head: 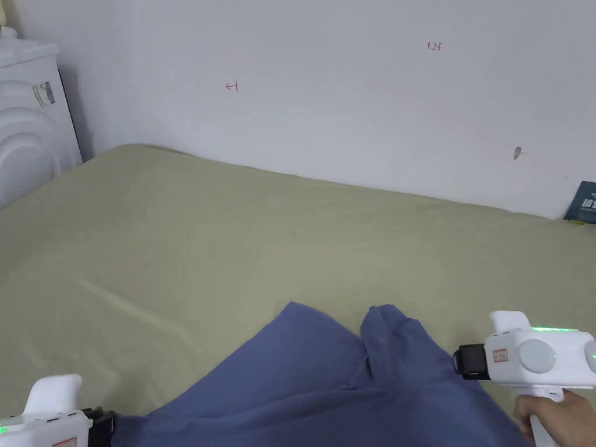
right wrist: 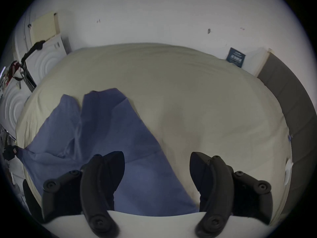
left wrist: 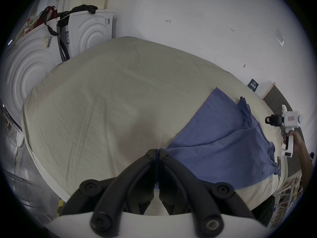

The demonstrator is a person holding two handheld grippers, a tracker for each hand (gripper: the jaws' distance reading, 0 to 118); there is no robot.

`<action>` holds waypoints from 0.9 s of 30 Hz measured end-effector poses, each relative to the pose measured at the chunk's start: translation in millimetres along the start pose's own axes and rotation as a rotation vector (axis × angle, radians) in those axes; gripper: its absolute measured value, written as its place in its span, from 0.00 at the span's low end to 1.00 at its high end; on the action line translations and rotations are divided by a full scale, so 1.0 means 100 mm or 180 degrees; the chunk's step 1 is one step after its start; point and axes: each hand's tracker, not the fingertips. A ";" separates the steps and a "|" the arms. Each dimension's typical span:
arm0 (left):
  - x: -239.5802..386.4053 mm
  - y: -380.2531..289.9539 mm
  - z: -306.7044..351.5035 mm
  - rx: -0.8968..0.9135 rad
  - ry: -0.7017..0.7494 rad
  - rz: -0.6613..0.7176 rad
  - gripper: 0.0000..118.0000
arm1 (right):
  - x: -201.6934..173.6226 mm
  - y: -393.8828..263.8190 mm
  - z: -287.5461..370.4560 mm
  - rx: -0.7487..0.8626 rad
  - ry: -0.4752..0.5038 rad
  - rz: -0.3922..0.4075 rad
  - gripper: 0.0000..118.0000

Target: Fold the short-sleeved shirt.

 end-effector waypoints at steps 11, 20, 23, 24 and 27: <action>0.04 0.01 0.00 -0.0015 0.0006 -0.0024 0.03 | -0.09 0.11 -0.69 -0.0564 0.0079 0.0020 0.56; 0.07 0.04 0.03 0.0043 -0.0003 -0.0024 0.03 | -0.11 0.08 -0.50 -0.0223 0.0039 0.0101 0.04; 0.07 0.10 0.10 0.0127 -0.0013 -0.0030 0.03 | -0.07 0.09 -0.11 0.0148 0.0069 -0.0056 0.04; 0.07 0.13 0.13 0.0155 -0.0018 -0.0035 0.03 | -0.05 0.09 0.00 0.0180 0.0113 -0.0062 0.04; 0.11 0.27 0.23 0.0325 -0.0085 -0.0054 0.03 | -0.05 0.10 0.60 0.0564 0.0008 -0.0020 0.04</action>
